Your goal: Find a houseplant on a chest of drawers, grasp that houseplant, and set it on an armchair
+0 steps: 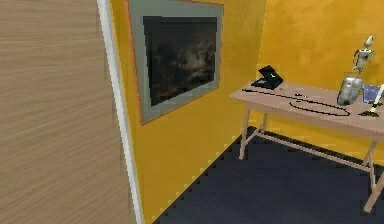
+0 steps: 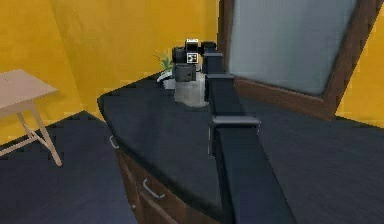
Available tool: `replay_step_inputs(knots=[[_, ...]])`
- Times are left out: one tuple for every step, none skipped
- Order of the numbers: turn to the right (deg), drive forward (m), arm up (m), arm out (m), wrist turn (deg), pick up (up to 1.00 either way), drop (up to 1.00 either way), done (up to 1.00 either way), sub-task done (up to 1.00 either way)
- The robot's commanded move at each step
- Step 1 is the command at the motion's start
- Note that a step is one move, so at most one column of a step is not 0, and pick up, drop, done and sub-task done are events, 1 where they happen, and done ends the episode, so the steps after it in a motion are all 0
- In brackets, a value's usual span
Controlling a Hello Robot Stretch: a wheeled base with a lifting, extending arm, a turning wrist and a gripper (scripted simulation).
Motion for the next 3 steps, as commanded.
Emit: replay_step_inputs(knots=[[0.0,0.0,0.0,0.0,-45.0,0.0,0.0,0.0,0.0],[0.0,0.0,0.0,0.0,-45.0,0.0,0.0,0.0,0.0],[0.0,0.0,0.0,0.0,-24.0,0.0,0.0,0.0,0.0]])
